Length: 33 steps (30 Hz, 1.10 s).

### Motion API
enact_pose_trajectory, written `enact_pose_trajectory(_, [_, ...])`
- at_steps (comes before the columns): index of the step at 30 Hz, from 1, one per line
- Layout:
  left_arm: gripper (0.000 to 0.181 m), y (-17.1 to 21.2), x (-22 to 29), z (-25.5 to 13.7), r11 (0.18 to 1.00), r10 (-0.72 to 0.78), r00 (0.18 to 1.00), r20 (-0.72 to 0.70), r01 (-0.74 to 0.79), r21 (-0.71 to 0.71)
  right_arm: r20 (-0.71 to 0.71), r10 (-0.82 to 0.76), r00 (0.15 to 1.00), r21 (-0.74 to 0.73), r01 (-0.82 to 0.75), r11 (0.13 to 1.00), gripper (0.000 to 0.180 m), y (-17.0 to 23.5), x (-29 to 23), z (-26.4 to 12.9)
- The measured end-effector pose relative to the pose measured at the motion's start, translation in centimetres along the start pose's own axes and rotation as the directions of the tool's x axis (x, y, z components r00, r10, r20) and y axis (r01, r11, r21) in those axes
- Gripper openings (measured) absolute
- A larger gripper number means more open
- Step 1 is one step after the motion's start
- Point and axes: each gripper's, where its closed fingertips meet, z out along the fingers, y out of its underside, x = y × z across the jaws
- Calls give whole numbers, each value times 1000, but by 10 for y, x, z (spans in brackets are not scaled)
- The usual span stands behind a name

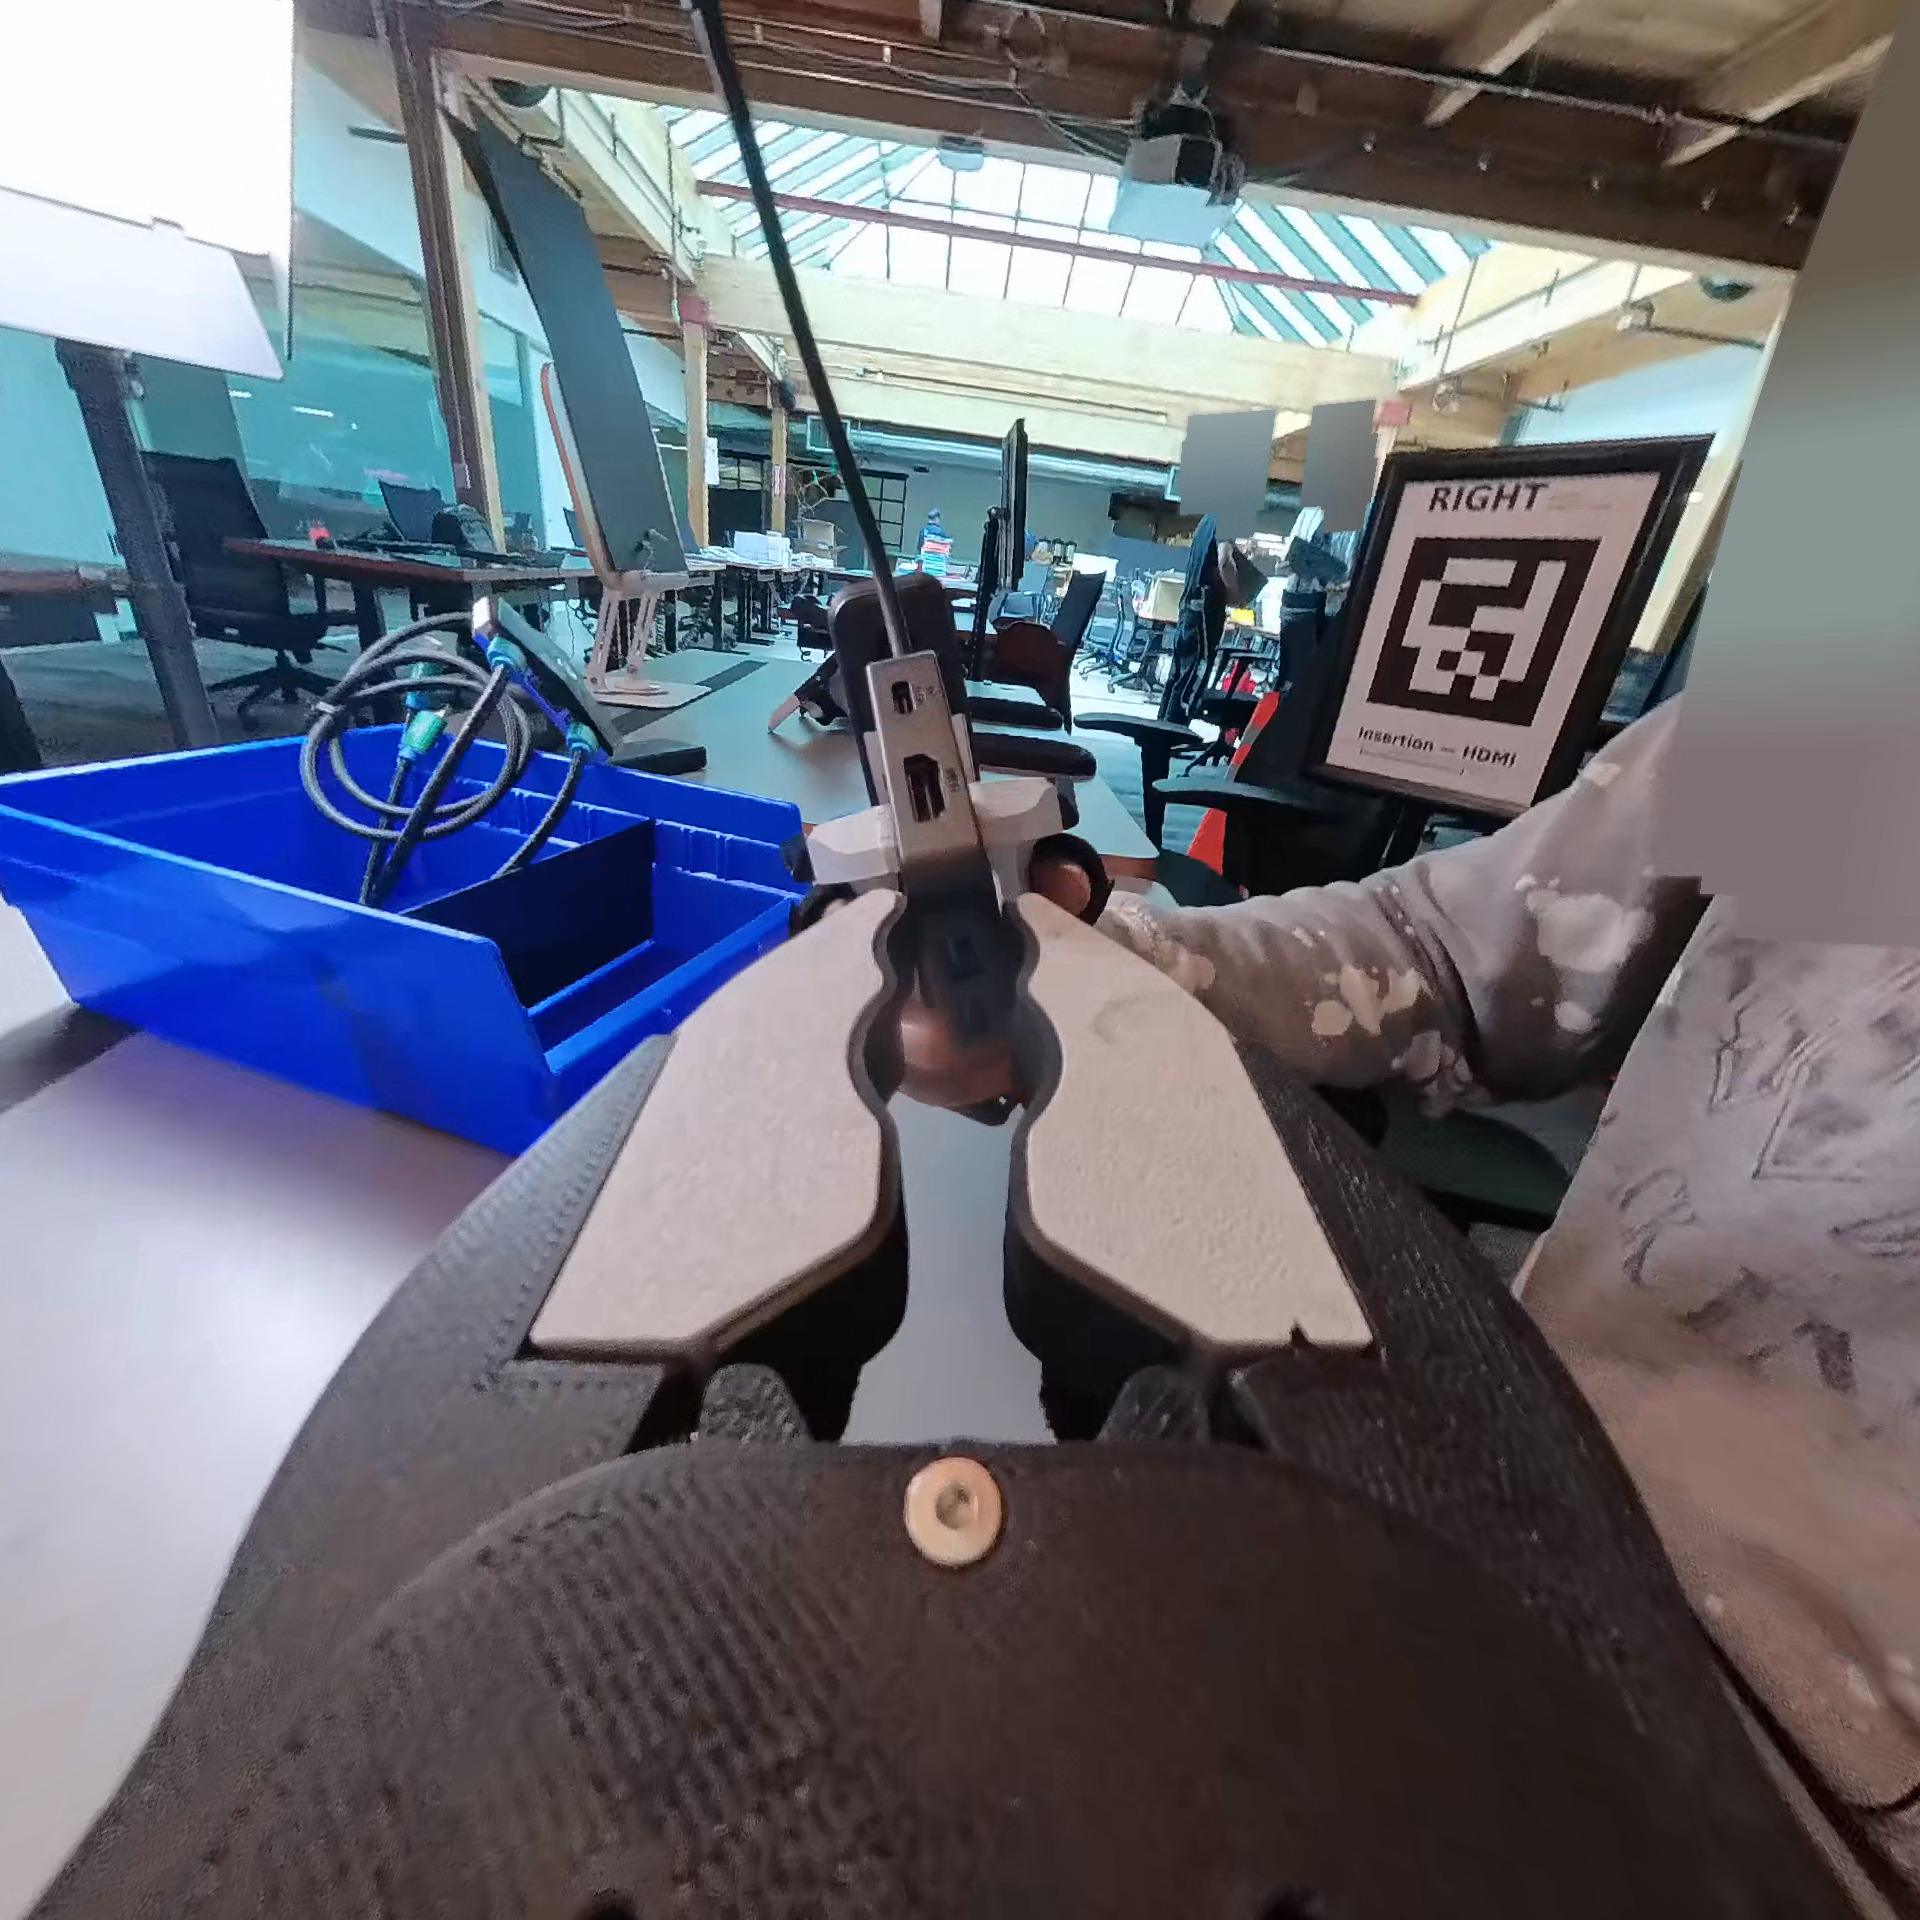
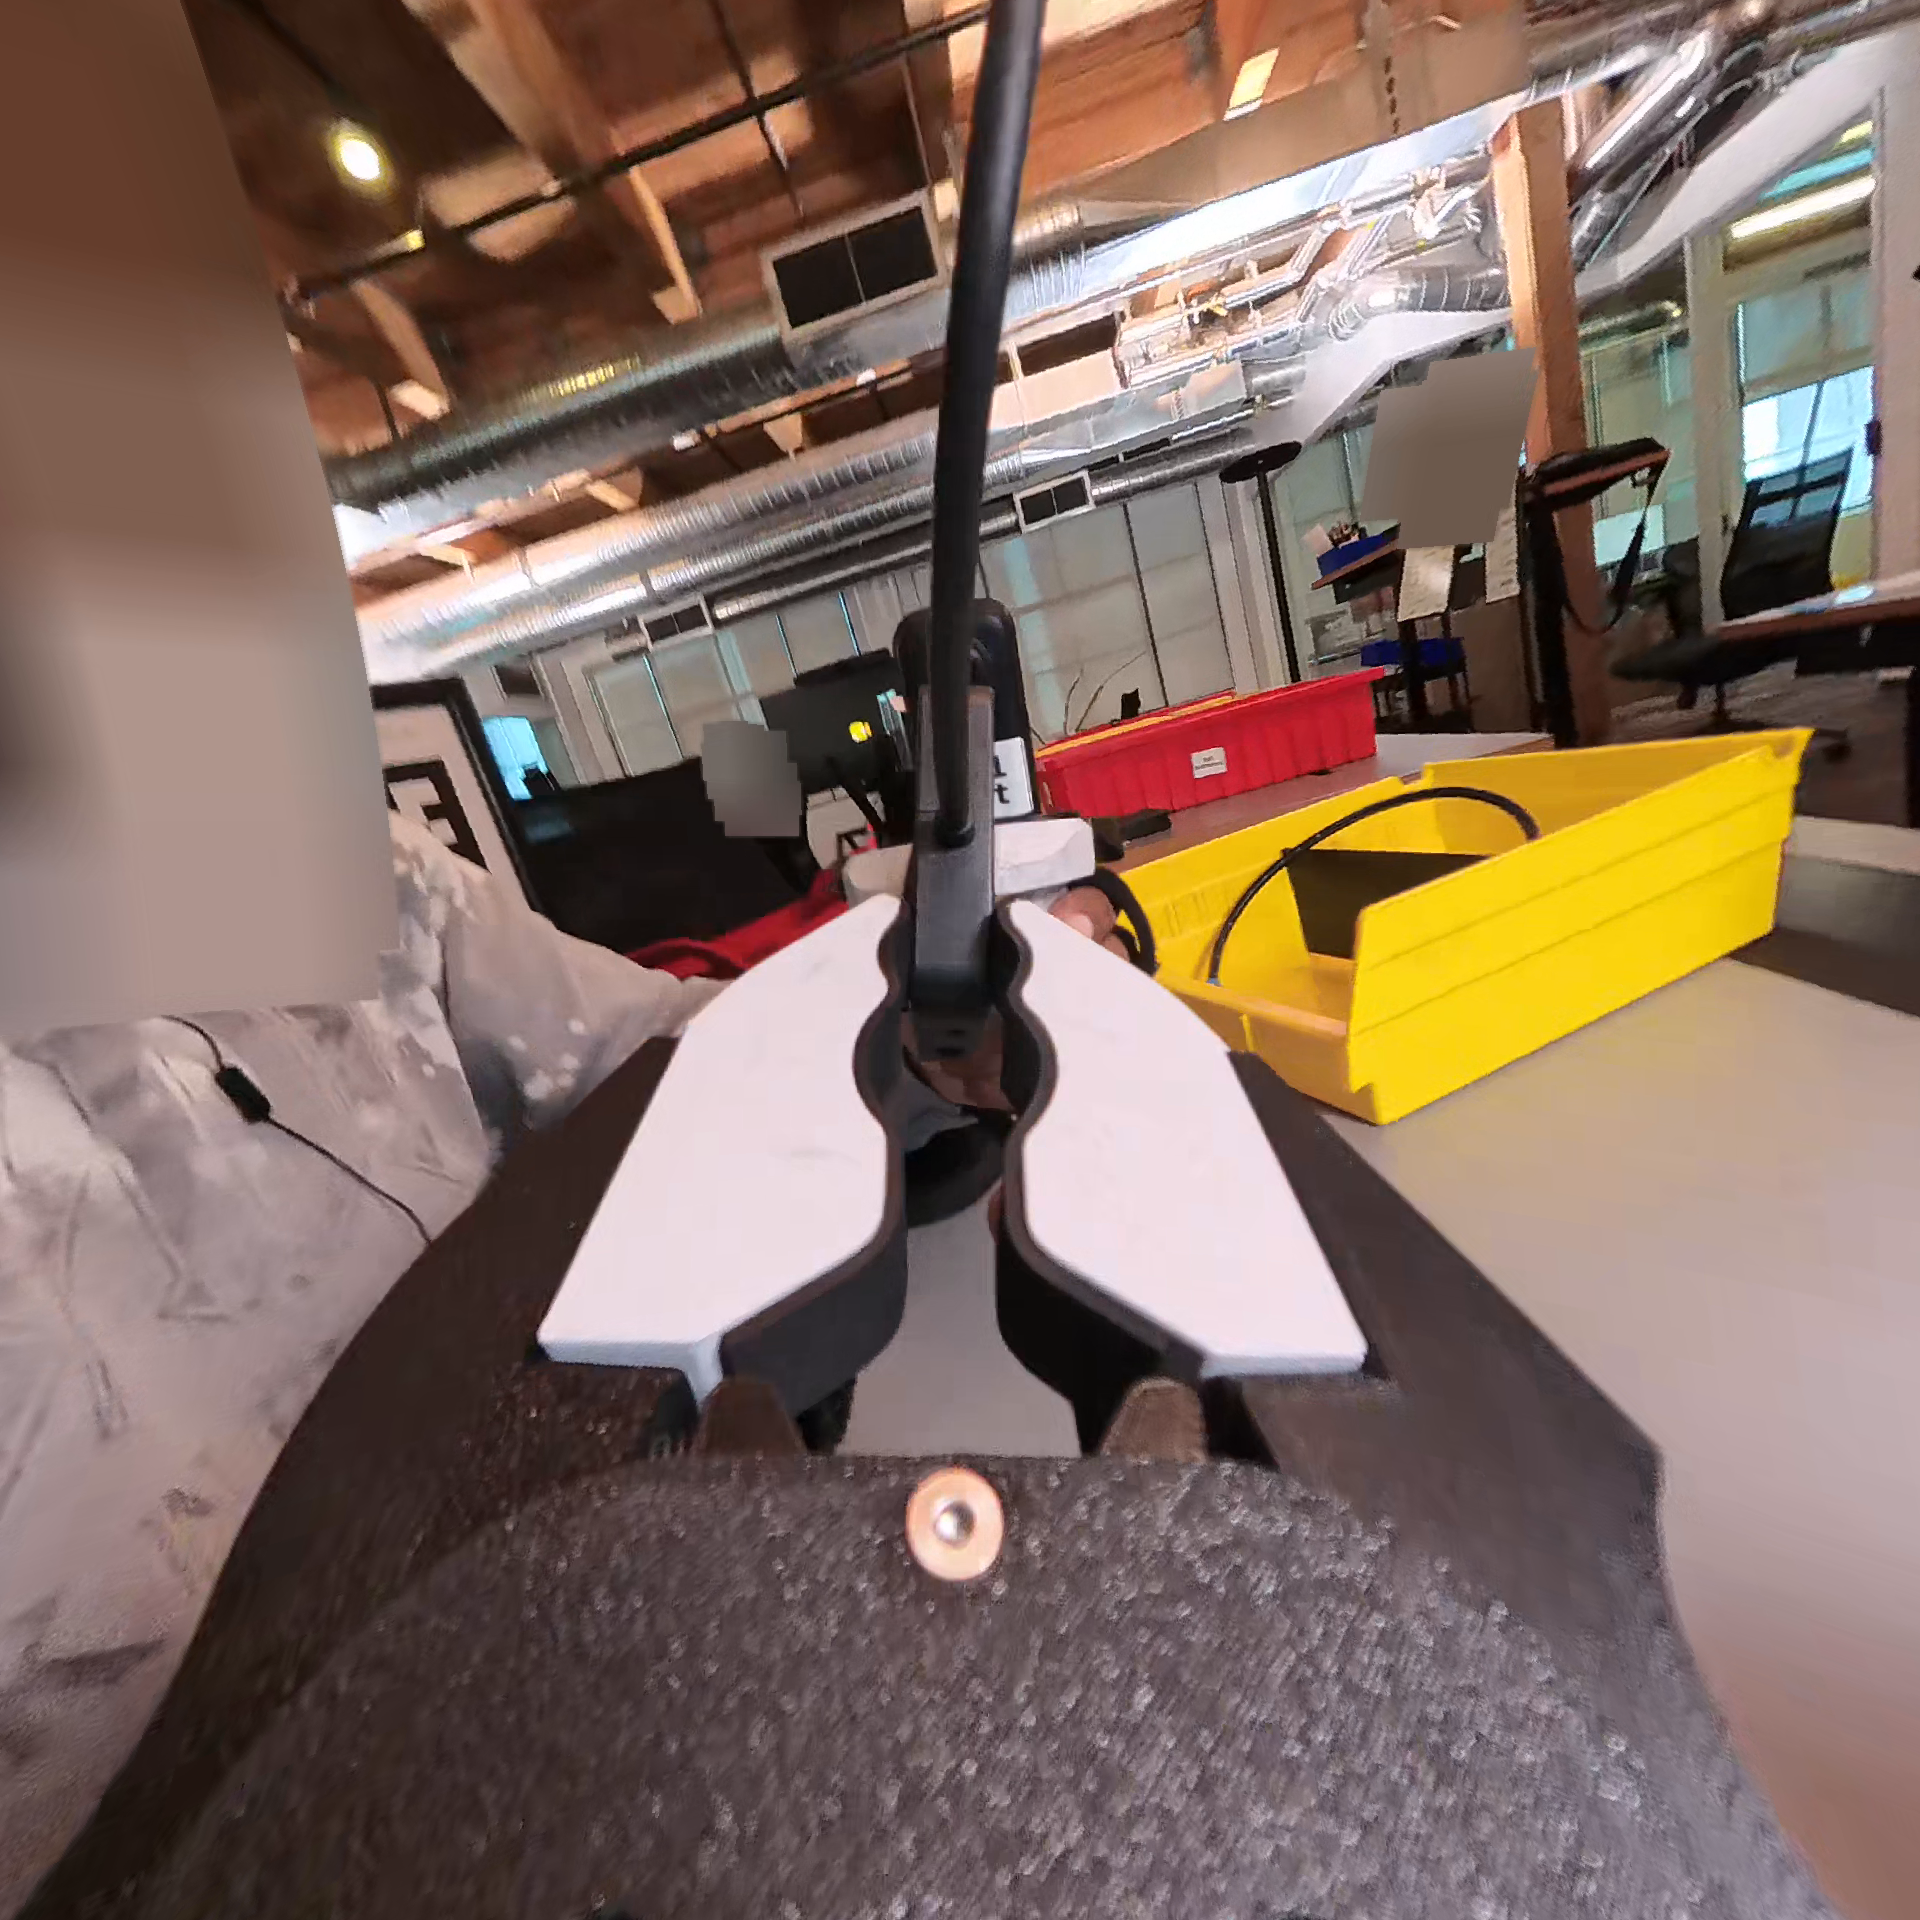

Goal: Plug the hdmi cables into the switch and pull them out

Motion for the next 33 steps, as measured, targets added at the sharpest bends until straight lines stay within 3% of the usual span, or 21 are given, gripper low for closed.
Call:
enact_pose_trajectory(11, [14,3,10,-4,995,103,992,-74,-103,2,-66,-292,954,-206,273,940,13,24,-8,13])
enact_pose_trajectory(16, [16,11,-5,-4,996,76,997,3,-76,-53,-145,-411,900,-332,348,877,13,28,5,7])
enact_pose_trajectory(21, [31,25,-21,-10,935,287,952,105,-255,-245,-133,-631,764,-640,420,643,13,53,30,-15])
enact_pose_trajectory(23, [35,40,-19,-7,894,340,937,78,-297,-335,-79,-661,747,-732,406,547,13,68,34,-20])
enact_pose_trajectory(25, [36,56,-16,-3,854,370,928,38,-324,-407,-33,-652,758,-761,403,508,13,79,30,-20])
enact_pose_trajectory(28, [17,76,-13,1,815,376,927,-6,-334,-473,-23,-600,800,-710,409,573,13,76,17,-11])
enact_pose_trajectory(31, [15,52,-2,3,905,279,960,-27,-272,-327,-73,-521,851,-540,405,738,15,48,3,-1])
enact_pose_trajectory(33, [15,34,2,1,946,236,971,-25,-235,-225,-100,-493,864,-443,405,800,16,31,-3,2])
